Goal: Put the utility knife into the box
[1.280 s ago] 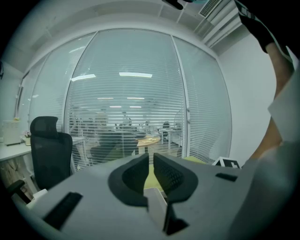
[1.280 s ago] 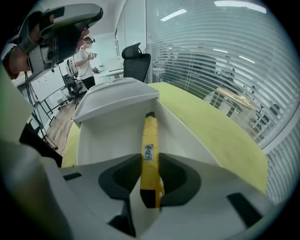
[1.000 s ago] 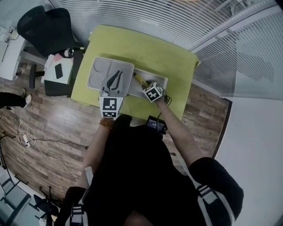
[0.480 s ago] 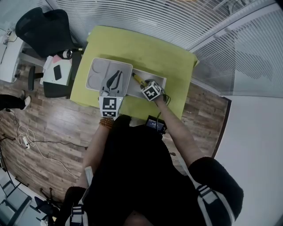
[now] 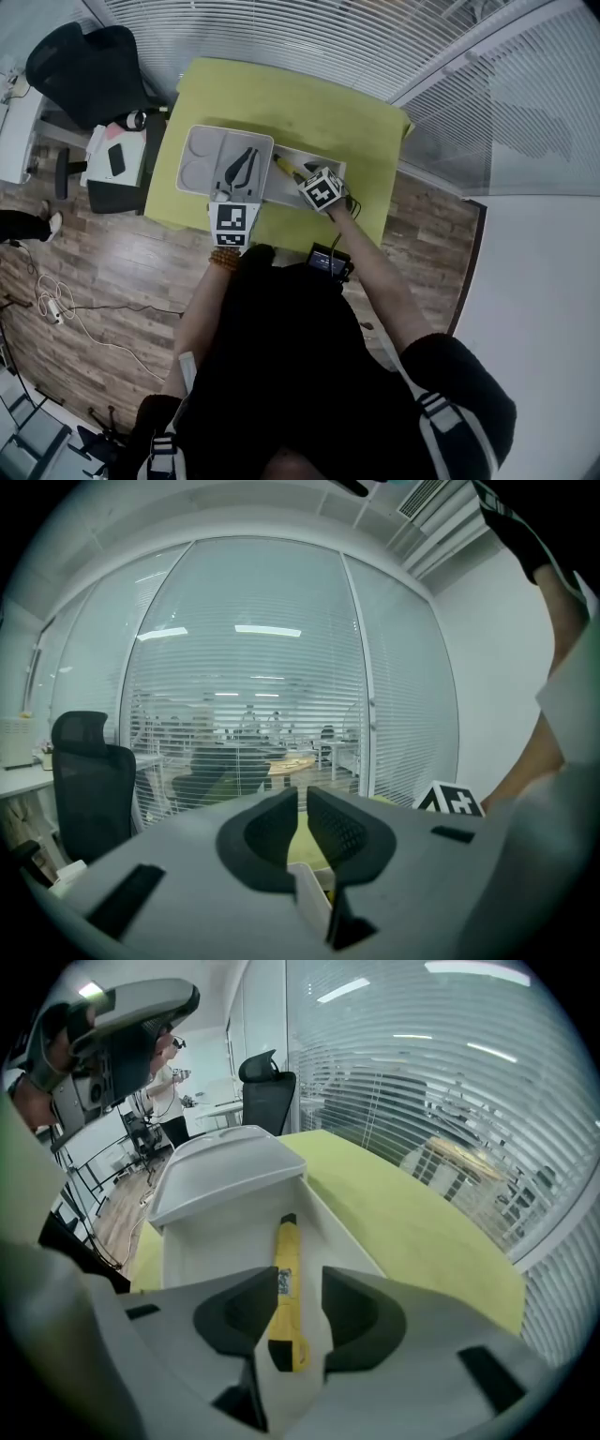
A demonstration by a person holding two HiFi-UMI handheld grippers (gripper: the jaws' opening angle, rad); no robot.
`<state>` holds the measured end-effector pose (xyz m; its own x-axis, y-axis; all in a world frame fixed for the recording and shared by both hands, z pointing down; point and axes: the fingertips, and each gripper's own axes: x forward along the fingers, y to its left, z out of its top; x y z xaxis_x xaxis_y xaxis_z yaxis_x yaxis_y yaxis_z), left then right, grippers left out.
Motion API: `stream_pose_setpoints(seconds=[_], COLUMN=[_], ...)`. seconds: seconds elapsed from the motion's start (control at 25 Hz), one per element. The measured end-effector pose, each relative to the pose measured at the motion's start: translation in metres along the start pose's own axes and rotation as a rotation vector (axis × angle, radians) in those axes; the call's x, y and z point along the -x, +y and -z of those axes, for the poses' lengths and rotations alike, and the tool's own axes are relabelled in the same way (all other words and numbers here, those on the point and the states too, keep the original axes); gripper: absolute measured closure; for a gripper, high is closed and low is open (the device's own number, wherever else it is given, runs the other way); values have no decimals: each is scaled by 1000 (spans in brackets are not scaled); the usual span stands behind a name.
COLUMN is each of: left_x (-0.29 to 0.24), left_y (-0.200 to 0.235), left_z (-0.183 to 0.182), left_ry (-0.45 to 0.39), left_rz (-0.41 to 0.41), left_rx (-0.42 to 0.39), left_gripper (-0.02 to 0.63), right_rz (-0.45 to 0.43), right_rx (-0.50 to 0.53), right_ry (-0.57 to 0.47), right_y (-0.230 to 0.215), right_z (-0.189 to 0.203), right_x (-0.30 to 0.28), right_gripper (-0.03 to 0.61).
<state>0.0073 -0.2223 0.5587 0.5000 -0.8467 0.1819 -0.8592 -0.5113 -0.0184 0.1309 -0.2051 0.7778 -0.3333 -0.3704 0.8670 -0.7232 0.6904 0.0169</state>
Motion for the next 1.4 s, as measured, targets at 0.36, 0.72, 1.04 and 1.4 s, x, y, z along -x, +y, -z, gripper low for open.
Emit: stream_pose_setpoints(seconds=[0.36, 0.72, 1.04, 1.4], left_x=[-4, -10, -12, -9], left_y=[-5, -14, -19, -20], left_z=[-9, -21, -32, -63], left_ry=[-23, -49, -85, -162], left_rz=[20, 46, 53, 50], left_rx=[-19, -35, -48, -54], left_gripper=[575, 575, 575, 575], right_rz=[53, 96, 177, 270], right_rx=[-26, -65, -72, -56], right_ry=[-79, -255, -471, -698], right_y=[-14, -26, -45, -66], right_z=[-19, -63, -110, -164], right_x=[27, 81, 143, 222], right_gripper=[436, 439, 462, 489])
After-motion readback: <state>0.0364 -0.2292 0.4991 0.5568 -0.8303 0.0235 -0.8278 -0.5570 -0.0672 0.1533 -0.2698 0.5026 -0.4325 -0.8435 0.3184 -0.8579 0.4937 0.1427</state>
